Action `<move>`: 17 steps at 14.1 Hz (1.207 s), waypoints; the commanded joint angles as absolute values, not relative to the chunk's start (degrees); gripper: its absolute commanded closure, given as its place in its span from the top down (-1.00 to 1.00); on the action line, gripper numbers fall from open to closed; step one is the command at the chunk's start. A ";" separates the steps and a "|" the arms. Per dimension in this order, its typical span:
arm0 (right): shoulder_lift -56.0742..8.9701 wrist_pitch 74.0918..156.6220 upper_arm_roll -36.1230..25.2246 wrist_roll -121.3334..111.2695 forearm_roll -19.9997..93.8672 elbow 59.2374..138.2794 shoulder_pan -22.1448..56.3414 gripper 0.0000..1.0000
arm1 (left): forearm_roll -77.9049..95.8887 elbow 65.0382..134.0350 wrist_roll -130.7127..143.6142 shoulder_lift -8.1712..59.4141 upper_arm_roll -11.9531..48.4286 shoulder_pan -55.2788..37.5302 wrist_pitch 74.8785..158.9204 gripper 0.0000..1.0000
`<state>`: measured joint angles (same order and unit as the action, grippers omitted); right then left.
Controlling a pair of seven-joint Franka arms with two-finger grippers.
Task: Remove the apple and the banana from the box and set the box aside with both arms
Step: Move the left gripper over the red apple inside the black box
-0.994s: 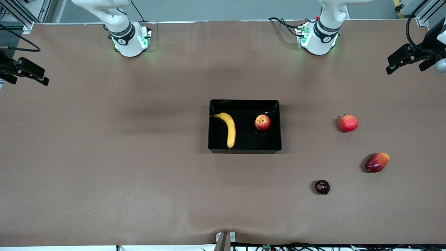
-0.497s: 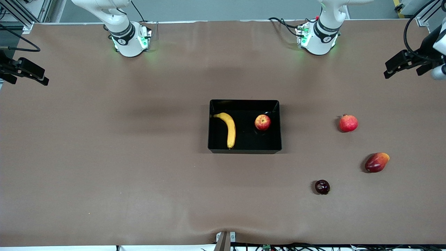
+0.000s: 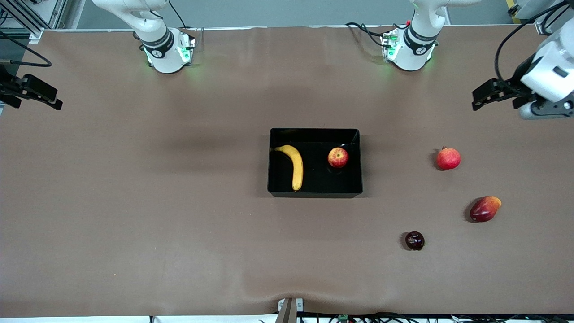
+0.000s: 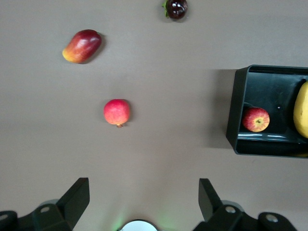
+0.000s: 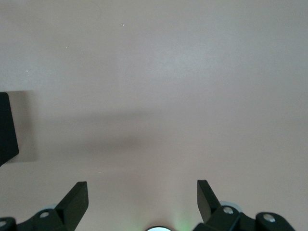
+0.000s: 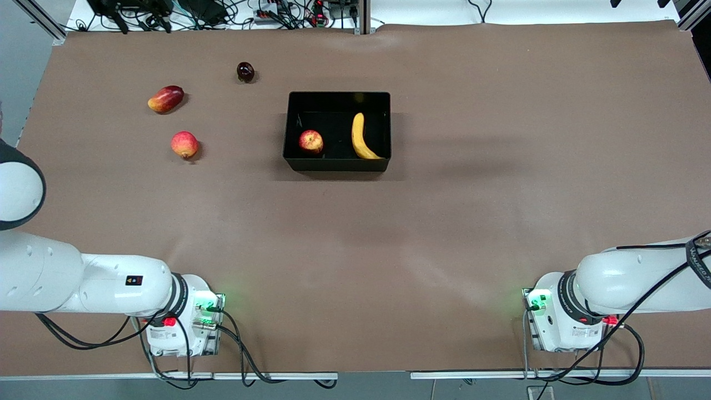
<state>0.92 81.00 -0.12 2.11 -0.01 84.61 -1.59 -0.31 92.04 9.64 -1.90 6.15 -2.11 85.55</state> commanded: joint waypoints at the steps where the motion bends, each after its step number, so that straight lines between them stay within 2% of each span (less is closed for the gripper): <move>1: 0.88 80.86 0.44 2.72 -0.62 84.29 -2.37 1.00 | 0.35 92.01 13.00 -0.27 9.13 -2.11 87.62 1.00; 11: 0.62 81.12 0.53 2.81 -0.62 84.29 -2.64 1.00 | -0.44 108.36 18.71 0.52 18.18 -2.11 109.67 1.00; 17: 0.18 81.21 0.53 2.81 -0.62 84.29 -2.55 1.00 | -2.72 108.54 33.71 9.30 20.83 -6.40 117.24 1.00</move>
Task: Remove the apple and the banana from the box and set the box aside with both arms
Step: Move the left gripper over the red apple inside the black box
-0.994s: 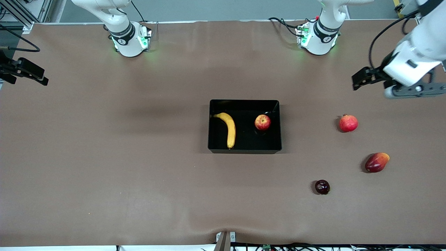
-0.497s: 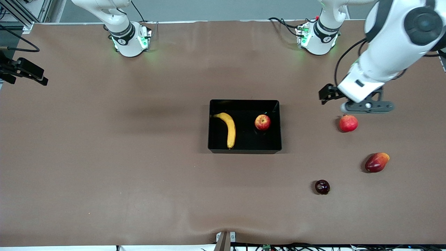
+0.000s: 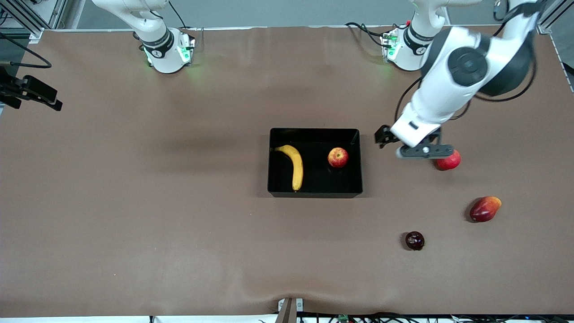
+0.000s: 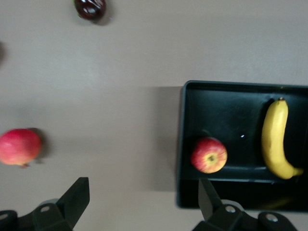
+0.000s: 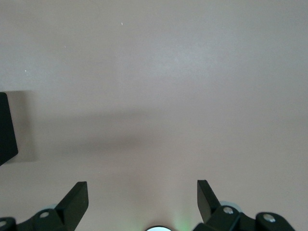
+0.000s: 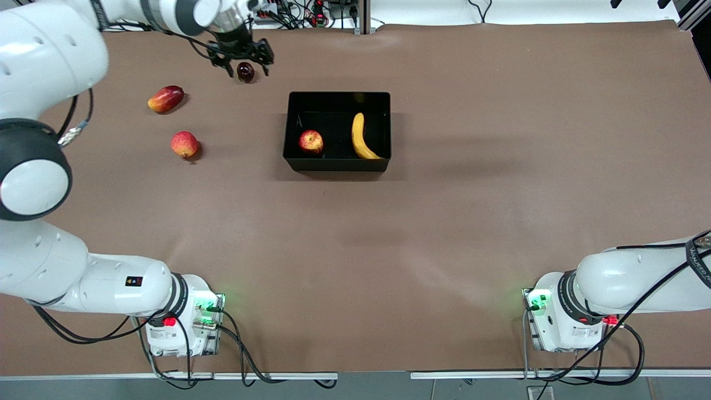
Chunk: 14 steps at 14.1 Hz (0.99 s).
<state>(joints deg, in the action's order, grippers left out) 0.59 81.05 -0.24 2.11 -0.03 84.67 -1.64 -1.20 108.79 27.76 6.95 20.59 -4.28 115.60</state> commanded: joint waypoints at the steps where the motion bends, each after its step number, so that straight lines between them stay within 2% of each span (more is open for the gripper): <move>1: 0.18 81.21 0.53 2.81 -0.62 84.29 -2.55 1.00 | -3.68 108.54 37.67 10.53 20.83 -7.63 117.86 1.00; 5: 0.18 81.21 0.53 2.90 -0.44 84.29 -2.55 1.00 | -9.14 106.97 54.37 17.56 20.92 -12.21 119.61 1.00; 14: -1.14 81.47 0.62 2.81 0.44 84.29 -1.94 1.00 | -13.44 97.12 80.14 33.30 20.83 -18.54 119.71 1.00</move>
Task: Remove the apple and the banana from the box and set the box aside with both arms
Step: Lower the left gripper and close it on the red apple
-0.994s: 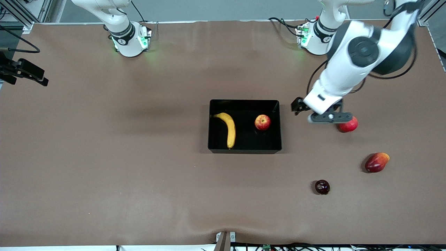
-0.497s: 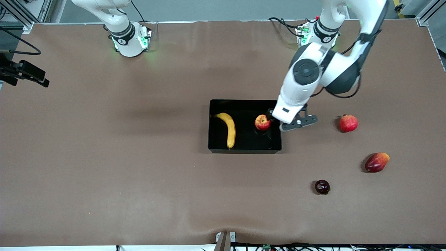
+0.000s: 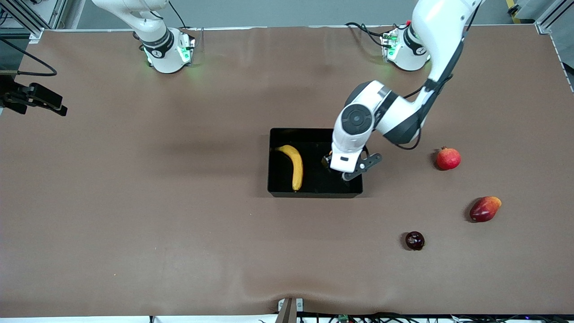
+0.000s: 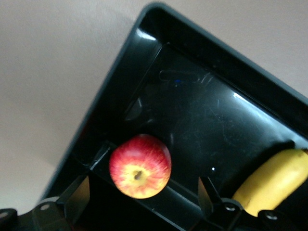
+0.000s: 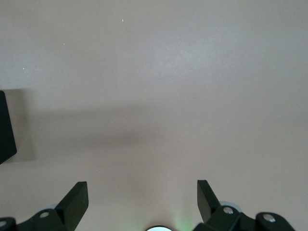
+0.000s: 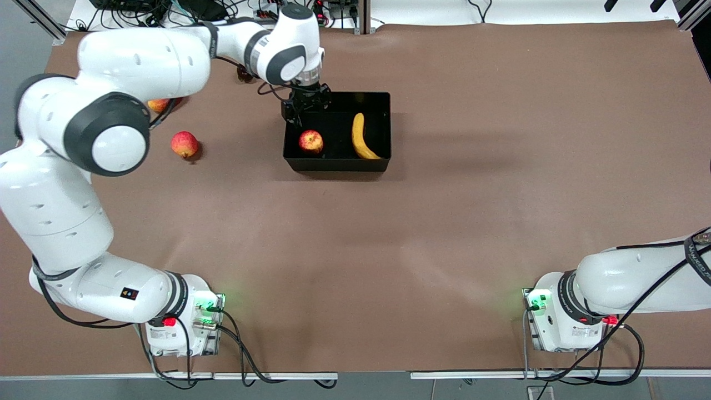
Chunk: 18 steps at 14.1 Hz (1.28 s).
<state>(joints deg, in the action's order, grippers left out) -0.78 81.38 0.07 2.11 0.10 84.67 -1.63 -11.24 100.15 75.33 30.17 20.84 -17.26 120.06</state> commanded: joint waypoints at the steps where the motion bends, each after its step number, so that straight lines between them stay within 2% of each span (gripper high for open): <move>1: -1.66 81.47 0.62 2.73 0.27 84.29 -1.59 1.00 | -13.45 97.21 80.94 34.09 20.83 -18.81 119.53 1.00; 13: -3.69 83.94 0.79 2.73 0.44 84.29 0.70 1.00 | -15.73 98.96 87.01 38.49 20.57 -19.78 118.74 1.00; 14: -3.78 84.02 0.79 2.72 0.44 84.29 0.70 1.00 | -15.82 98.88 87.01 38.67 20.57 -19.78 118.74 0.92; 16: -3.78 84.02 0.79 2.81 0.44 84.29 0.70 1.00 | -15.82 98.35 86.92 39.11 20.48 -19.78 118.74 -0.18; 17: -3.78 84.02 0.79 2.81 0.44 84.29 0.62 1.00 | -15.82 98.18 86.40 38.85 20.48 -19.69 118.74 -0.63; 18: -3.78 84.02 0.79 2.81 0.44 84.29 0.62 1.00 | -15.82 98.09 86.14 38.50 20.48 -19.60 118.74 -0.96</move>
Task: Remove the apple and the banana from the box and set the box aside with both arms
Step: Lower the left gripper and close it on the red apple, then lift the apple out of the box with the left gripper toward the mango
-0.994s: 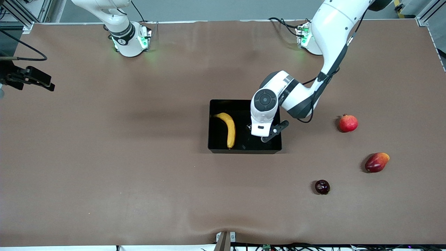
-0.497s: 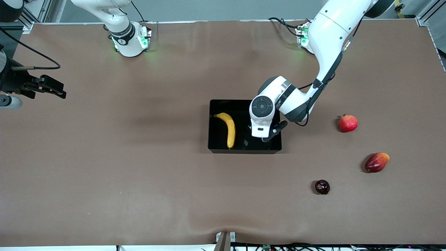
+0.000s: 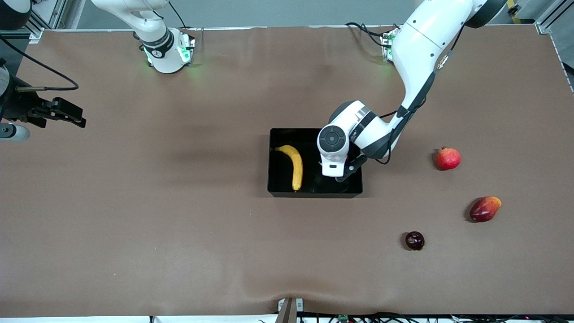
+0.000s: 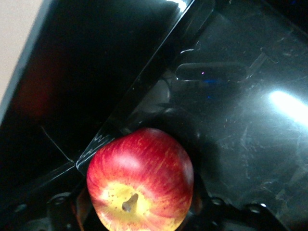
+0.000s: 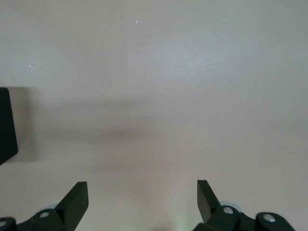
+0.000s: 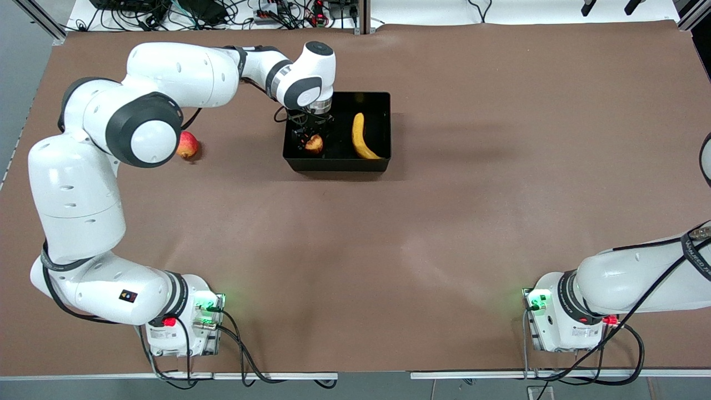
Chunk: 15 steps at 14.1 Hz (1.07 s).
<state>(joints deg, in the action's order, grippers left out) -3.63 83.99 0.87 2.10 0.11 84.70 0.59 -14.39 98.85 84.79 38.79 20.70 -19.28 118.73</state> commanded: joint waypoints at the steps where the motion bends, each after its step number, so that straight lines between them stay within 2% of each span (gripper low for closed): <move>1: -3.78 84.02 0.79 2.81 0.35 84.29 0.44 1.00 | -15.82 97.48 85.52 38.24 20.39 -19.34 118.65 -1.00; 3: -3.78 84.02 0.79 2.81 0.26 84.29 0.44 1.00 | -15.82 95.20 84.99 37.53 20.39 -19.07 116.47 -1.00; 6: -3.78 84.02 0.79 2.81 0.00 84.29 0.35 1.00 | -15.91 88.00 82.20 37.18 20.48 -19.69 107.70 -1.00; 9: -3.78 84.02 0.79 2.81 -0.35 84.29 0.00 1.00 | -15.82 82.63 78.15 34.64 20.48 -18.55 103.11 -1.00; 15: -3.78 84.02 0.70 2.81 -0.17 84.29 -0.18 1.00 | -14.06 81.21 62.44 28.65 20.92 -8.28 97.57 -1.00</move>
<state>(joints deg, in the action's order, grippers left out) -3.63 84.03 0.33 2.10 0.03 84.70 0.36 -14.59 80.71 67.79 30.04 20.33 -12.30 99.60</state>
